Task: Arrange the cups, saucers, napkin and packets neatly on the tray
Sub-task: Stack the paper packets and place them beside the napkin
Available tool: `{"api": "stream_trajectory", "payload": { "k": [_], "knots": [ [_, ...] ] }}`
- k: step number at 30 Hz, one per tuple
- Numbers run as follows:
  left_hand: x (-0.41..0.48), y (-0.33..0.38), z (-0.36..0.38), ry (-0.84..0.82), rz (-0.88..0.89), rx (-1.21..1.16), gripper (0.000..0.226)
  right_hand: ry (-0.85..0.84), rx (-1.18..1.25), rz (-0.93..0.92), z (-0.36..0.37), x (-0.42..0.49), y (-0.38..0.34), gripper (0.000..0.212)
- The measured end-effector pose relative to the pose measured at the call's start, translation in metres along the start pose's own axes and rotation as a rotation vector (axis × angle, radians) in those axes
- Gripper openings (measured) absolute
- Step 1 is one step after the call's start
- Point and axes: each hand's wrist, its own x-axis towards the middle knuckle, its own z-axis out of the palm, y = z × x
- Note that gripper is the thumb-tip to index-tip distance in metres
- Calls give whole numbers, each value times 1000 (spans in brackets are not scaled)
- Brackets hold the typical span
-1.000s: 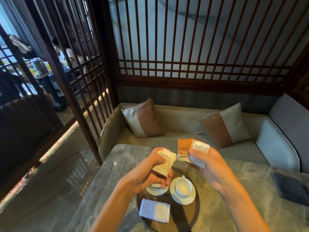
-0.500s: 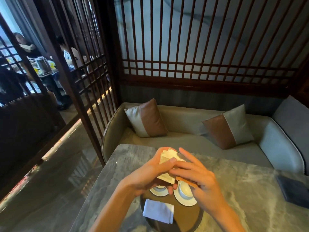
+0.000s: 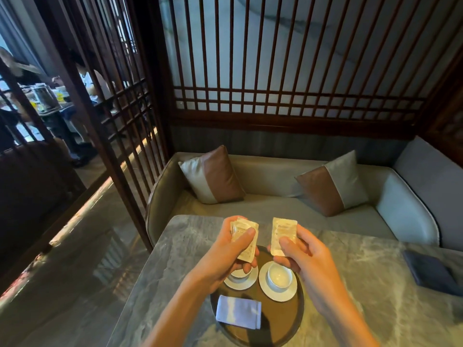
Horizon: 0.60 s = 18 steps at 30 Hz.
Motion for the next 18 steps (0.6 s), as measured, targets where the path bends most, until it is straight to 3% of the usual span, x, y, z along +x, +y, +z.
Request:
{"api": "stream_trajectory", "payload": {
  "k": [4, 7, 11, 18],
  "knots": [
    [-2, -2, -4, -89, -180, -77, 57, -176, -367, -132, -5, 1, -4, 43],
    [-4, -6, -9, -290, -333, -113, 70, -249, -408, -41, -3, 1, -5, 36],
    [-5, -18, -4, -497, -207, 207, 52, -185, -503, -75, 2, -9, 14, 33],
    [13, -35, 47, -465, -157, 705, 73, -123, -434, 66, -41, -44, 37, 60]
  ]
}}
